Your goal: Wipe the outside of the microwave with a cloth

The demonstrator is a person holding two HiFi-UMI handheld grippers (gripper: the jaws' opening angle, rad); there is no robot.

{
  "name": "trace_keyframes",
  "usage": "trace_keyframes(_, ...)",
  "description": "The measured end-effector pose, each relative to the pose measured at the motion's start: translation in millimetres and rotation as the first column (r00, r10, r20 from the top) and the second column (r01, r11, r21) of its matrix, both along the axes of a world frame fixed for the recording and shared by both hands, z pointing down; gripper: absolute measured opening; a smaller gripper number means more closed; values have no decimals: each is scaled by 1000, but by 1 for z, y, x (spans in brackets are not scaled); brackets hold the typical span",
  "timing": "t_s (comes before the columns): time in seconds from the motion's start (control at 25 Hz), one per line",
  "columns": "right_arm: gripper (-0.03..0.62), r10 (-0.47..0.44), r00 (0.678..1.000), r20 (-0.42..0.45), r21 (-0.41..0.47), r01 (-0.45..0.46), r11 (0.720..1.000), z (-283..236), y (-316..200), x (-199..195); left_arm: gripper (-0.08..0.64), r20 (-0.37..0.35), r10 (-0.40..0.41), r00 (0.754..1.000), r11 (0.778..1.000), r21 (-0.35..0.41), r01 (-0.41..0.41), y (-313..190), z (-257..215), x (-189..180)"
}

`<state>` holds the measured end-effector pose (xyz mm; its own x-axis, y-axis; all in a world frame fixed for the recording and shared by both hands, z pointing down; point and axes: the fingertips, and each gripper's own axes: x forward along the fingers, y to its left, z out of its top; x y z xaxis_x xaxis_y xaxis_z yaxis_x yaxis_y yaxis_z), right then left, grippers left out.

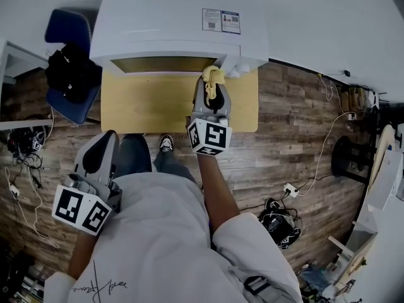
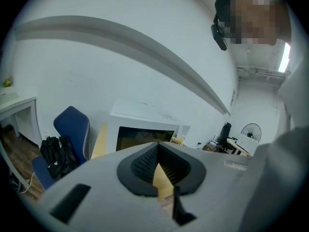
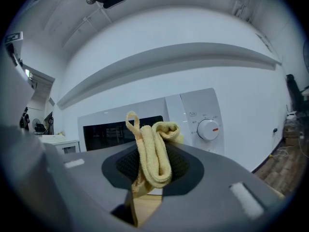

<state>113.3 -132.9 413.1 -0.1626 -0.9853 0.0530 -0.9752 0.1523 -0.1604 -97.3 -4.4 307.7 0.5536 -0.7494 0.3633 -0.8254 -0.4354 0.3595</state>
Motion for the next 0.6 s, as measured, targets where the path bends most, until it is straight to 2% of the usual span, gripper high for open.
trace_keyframes(0.28,107,69,997,-33,-7,-69,998,4,-12,-2,-5,1,-4,1000,1000,-3,4,1,0,-2)
trace_keyframes(0.6,109,53,999,7,-47,-53,998,16,-19,-20,-5,-5,11,1000,1000,-14,-11,1,3,3)
